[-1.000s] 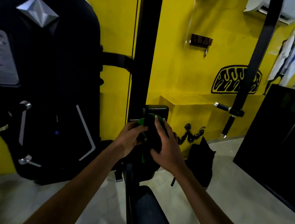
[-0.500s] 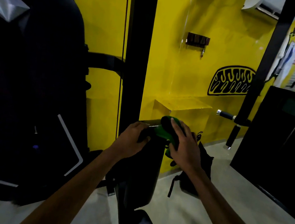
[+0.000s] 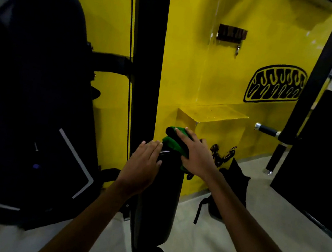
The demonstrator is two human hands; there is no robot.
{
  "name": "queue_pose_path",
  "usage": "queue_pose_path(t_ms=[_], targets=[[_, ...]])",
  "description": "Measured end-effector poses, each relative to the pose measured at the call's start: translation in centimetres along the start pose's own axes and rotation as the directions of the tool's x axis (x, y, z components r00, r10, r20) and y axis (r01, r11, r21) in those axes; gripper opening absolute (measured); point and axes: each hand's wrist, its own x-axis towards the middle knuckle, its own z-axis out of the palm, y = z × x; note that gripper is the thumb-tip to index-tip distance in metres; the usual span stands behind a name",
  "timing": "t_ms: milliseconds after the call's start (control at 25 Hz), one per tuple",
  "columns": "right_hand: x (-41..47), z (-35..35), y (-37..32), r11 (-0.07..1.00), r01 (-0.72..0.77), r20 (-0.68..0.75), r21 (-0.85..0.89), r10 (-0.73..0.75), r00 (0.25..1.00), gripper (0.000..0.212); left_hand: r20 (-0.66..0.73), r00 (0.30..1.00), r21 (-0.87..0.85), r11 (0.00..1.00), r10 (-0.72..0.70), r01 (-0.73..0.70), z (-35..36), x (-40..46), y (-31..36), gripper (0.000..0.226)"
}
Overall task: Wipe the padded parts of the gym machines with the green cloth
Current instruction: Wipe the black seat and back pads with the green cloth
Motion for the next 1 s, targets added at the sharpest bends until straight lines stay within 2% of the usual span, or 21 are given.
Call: queue_pose_path(t_ms=[80,160,240,320,360,440,520,560,640,760,880,920,1000], targets=[[-1.1,1.7,1.1,0.958,0.008,-0.069,0.286,0.013,0.998,0.085,-0.021,1.000,0.008,1.000,0.004,-0.004,-0.2,0.0,0.3,0.050],[-3.0,3.7,2.1,0.786,-0.063,-0.080,0.615,0.142,0.987,0.084,-0.017,1.000,0.019,1.000,0.007,-0.006,-0.2,0.4,0.2,0.052],[-3.2,4.0,2.8,0.662,-0.157,0.017,0.733,0.212,0.977,0.078,0.030,1.000,0.038,0.999,0.003,-0.004,-0.4,0.9,0.5,0.057],[-1.8,2.6,2.9,0.648,-0.172,0.055,0.742,0.197,0.979,0.074,0.066,0.998,0.023,1.000,-0.002,0.000,-0.6,1.8,0.7,0.064],[-1.1,1.7,2.5,0.669,-0.108,0.008,0.735,0.150,0.989,0.073,0.092,0.996,0.015,1.000,-0.008,0.007,-0.7,2.2,0.8,0.069],[-0.4,0.8,1.9,0.774,0.074,-0.124,0.629,0.006,0.992,0.074,0.086,0.996,-0.014,1.000,-0.013,0.014,-0.7,2.5,0.8,0.074],[-1.3,1.8,2.2,0.878,0.158,-0.172,0.452,-0.088,0.981,0.077,0.045,0.998,-0.081,0.996,-0.034,0.038,-0.6,2.0,0.4,0.075],[-1.9,2.6,2.6,0.887,0.164,-0.183,0.431,-0.092,0.979,0.079,0.024,0.997,-0.131,0.989,-0.072,0.075,-0.6,1.5,-0.1,0.076],[-1.9,3.0,3.6,0.850,0.124,-0.180,0.511,-0.035,0.983,0.079,0.010,0.988,-0.260,0.954,-0.152,0.149,-0.6,0.2,-0.9,0.076],[0.3,2.4,2.9,0.814,0.019,-0.114,0.580,0.058,0.992,0.075,0.034,0.986,-0.323,0.932,-0.163,0.165,-0.5,-0.6,-1.9,0.079],[-1.8,3.9,0.6,0.929,0.077,-0.293,0.362,0.035,0.955,0.083,0.043,0.992,-0.338,0.933,-0.117,0.125,-0.7,-0.5,-2.5,0.088],[-3.2,5.0,0.3,0.936,0.081,-0.337,0.343,0.042,0.940,0.088,0.046,0.995,-0.352,0.930,-0.092,0.102,-0.7,-0.5,-2.9,0.091],[-5.2,6.7,0.3,0.901,0.077,-0.366,0.427,0.094,0.926,0.094,0.070,0.997,-0.342,0.939,-0.013,0.036,-1.1,-0.2,-3.5,0.089]])
